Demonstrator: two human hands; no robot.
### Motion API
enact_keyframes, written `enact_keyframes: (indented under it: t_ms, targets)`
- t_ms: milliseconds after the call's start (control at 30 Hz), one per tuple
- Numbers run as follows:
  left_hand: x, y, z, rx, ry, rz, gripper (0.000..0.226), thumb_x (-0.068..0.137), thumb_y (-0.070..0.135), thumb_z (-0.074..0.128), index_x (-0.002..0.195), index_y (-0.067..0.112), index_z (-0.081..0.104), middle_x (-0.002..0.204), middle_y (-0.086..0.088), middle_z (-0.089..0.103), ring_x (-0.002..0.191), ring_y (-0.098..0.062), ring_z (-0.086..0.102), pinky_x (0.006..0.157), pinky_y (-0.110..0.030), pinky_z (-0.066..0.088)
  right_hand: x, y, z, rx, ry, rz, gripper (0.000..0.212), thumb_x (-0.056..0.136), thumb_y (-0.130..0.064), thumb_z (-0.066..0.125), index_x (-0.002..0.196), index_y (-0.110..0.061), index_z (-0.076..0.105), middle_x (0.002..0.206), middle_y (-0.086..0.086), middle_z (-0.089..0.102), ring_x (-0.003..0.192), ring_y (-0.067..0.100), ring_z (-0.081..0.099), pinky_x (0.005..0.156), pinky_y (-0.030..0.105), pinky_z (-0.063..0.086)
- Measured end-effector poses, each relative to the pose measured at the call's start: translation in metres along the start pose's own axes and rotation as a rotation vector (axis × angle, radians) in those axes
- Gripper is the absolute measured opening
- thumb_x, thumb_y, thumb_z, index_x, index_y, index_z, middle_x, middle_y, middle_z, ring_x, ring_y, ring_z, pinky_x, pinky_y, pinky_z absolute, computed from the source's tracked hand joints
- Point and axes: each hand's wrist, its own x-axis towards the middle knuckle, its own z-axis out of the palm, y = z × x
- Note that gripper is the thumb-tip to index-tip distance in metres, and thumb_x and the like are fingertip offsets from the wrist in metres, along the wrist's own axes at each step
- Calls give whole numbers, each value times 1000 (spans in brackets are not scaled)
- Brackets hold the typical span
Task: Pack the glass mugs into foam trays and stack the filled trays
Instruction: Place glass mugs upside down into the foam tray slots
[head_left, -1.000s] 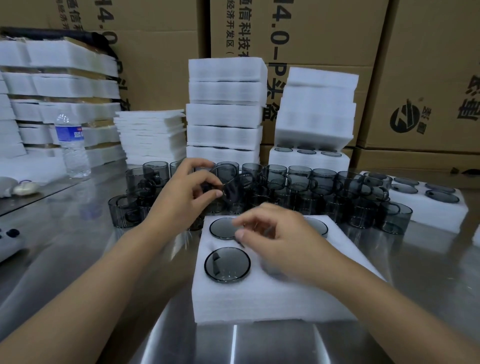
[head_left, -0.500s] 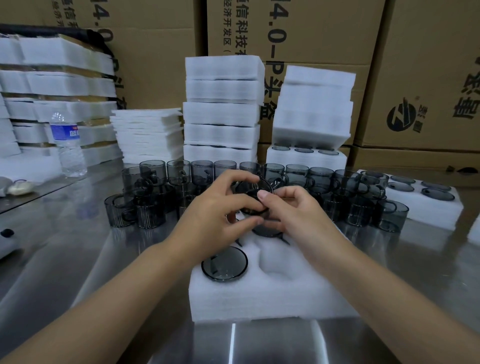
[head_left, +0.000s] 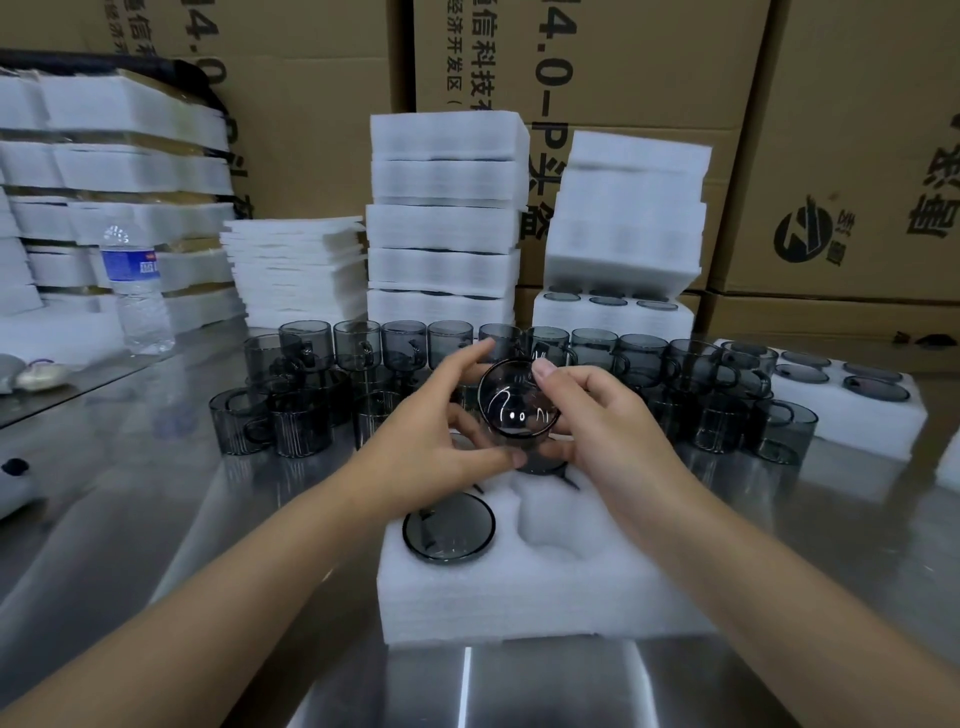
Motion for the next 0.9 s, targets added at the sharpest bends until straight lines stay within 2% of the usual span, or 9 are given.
enact_keyframes:
  t_ms: [100, 200, 267, 333, 500, 600, 700, 833, 900]
  targets:
    - [0, 0, -2, 7, -104, -10, 65, 61, 42, 80, 120, 43, 54, 111, 12, 67, 96, -18, 66, 84, -35, 56, -3, -3, 0, 4, -12, -30, 29, 84, -43, 63, 91, -16, 68, 92, 9, 73, 90, 26, 69, 81, 41, 54]
    - [-1, 3, -2, -18, -183, -6, 52, 68, 40, 77, 115, 47, 56, 107, 15, 69, 90, -17, 66, 73, -21, 53, -6, -5, -1, 12, -6, -61, 26, 84, -41, 65, 88, -15, 70, 88, 9, 74, 88, 24, 70, 89, 44, 53]
    - [-2, 4, -2, -24, -204, -5, 51, 73, 34, 76, 117, 48, 55, 105, 10, 70, 81, -11, 63, 67, -14, 48, -7, -6, -2, 7, 3, -85, 24, 84, -39, 65, 86, -16, 71, 86, 7, 74, 87, 20, 70, 90, 40, 53]
    - [-2, 5, -3, -12, -209, -7, 51, 73, 39, 74, 118, 50, 54, 104, 3, 70, 81, -9, 61, 66, -12, 46, -7, -6, -2, 4, 1, -104, 23, 84, -38, 65, 86, -16, 72, 86, 5, 74, 89, 19, 69, 91, 36, 52]
    - [-3, 2, -3, -5, -206, -13, 56, 69, 49, 72, 121, 52, 50, 104, -6, 68, 89, -20, 64, 70, -18, 51, -6, -5, -3, 12, -10, -116, 24, 85, -36, 65, 88, -14, 72, 87, 5, 74, 90, 20, 69, 90, 35, 52]
    - [-2, 0, -2, -5, -156, 1, 60, 65, 50, 74, 121, 48, 51, 102, -1, 70, 89, -18, 66, 70, -24, 54, -4, -5, -3, 26, -16, -100, 28, 89, -38, 59, 91, -14, 72, 90, 7, 74, 93, 23, 69, 92, 39, 52]
    - [-2, -1, -1, -6, -72, 20, 66, 61, 50, 78, 122, 39, 53, 101, 7, 71, 90, -16, 67, 69, -18, 50, -2, -5, -1, 55, -59, -94, 34, 94, -41, 49, 98, -16, 72, 95, 6, 74, 97, 22, 68, 98, 46, 48]
    - [-2, -1, -1, 5, -11, 31, 69, 58, 53, 78, 121, 38, 54, 103, 17, 70, 83, -5, 66, 66, -10, 45, -1, -4, -2, 77, -124, -72, 42, 96, -48, 40, 103, -22, 72, 100, 2, 74, 100, 18, 68, 99, 46, 47]
    - [-2, -1, -1, -2, -17, 30, 69, 59, 53, 77, 122, 38, 53, 104, 15, 70, 86, -8, 66, 66, -13, 47, -1, -4, -2, 81, -134, -67, 42, 96, -50, 37, 102, -27, 71, 101, 0, 74, 98, 15, 69, 98, 45, 48]
